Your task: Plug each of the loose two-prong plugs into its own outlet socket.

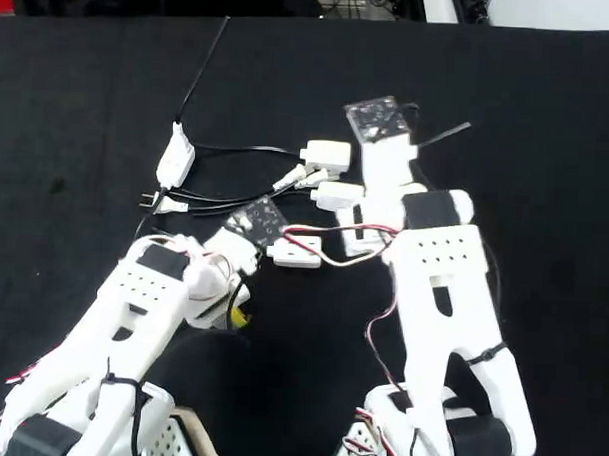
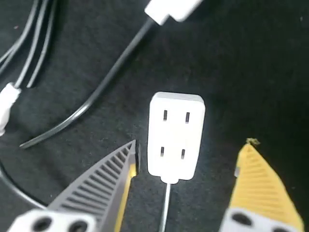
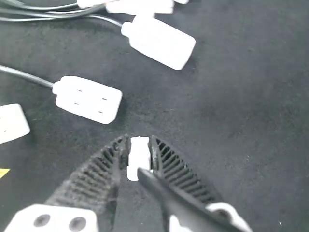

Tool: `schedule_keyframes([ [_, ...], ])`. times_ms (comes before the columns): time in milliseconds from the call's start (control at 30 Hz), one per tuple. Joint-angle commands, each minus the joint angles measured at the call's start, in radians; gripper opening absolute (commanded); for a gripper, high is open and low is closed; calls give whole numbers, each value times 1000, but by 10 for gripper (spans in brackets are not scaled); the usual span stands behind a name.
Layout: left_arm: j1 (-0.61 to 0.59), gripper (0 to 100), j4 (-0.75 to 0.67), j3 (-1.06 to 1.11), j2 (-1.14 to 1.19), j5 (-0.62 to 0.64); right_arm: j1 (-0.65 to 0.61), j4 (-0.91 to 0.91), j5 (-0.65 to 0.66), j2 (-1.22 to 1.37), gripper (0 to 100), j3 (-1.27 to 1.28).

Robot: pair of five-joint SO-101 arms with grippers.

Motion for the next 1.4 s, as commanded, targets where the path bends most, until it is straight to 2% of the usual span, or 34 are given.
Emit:
schedule_keyframes([
  [0,-39,308,25,-79,-46,77,-75,-68,6,-5,11,16],
  [100,-130,288,26,-74,-152,117,-164,-140,-3,-5,11,73],
  [267,-303,289,118,-16,-404,164,-325,-341,-63,-7,11,217],
  [367,-437,289,124,87,-563,186,-387,-468,-66,-7,11,295],
  [467,-522,289,123,217,-712,186,-430,-505,-69,-7,11,323],
  [600,-549,289,130,364,-896,184,-480,-512,-114,-5,11,344],
  [700,-570,289,132,435,-1014,178,-534,-586,-115,-5,11,401],
  [800,-605,289,160,495,-1108,114,-554,-652,-115,-5,11,440],
  [967,-615,289,230,585,-1244,49,-554,-658,-118,-5,11,437],
  [1267,-605,289,235,616,-1243,31,-575,-640,-150,-7,11,384],
  [1367,-605,289,235,619,-1243,-11,-585,-635,-166,-10,11,364],
])
